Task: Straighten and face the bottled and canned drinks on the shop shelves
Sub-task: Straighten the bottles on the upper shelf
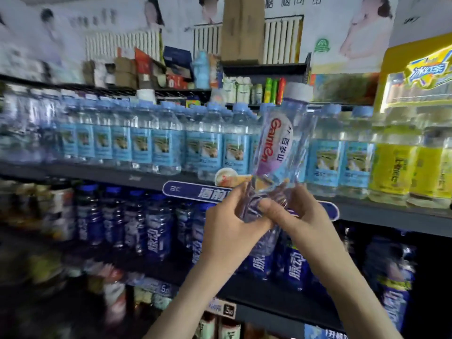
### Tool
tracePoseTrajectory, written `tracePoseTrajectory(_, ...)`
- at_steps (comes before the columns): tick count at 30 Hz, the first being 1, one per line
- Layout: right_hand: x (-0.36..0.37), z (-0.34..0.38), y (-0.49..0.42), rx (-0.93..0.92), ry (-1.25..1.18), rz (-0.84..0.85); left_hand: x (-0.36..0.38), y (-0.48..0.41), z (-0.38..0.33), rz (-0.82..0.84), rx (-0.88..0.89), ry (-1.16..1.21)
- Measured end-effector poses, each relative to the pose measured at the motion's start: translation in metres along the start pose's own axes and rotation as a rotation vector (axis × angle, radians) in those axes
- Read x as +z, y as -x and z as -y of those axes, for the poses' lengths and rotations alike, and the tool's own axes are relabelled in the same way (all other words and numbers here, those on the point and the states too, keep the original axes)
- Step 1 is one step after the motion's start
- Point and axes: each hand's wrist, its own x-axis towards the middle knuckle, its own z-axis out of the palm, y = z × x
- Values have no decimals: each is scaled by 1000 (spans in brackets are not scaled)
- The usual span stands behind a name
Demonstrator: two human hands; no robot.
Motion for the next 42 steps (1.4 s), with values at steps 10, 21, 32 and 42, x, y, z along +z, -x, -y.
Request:
tracePoseTrajectory(10,211,19,-43,-65,-19,20,-195,-35,69,-113,51,-87)
tracePoseTrajectory(21,449,33,-95,-126,-229,-28,-423,-87,155,-119,83,-219)
tracePoseTrajectory(32,581,5,-181,-144,-56,-58,-529,-132,239,-438,-55,-564)
tracePoseTrajectory(42,656,-11,-235,49,344,-207,-589,-205,296,-234,-41,-695)
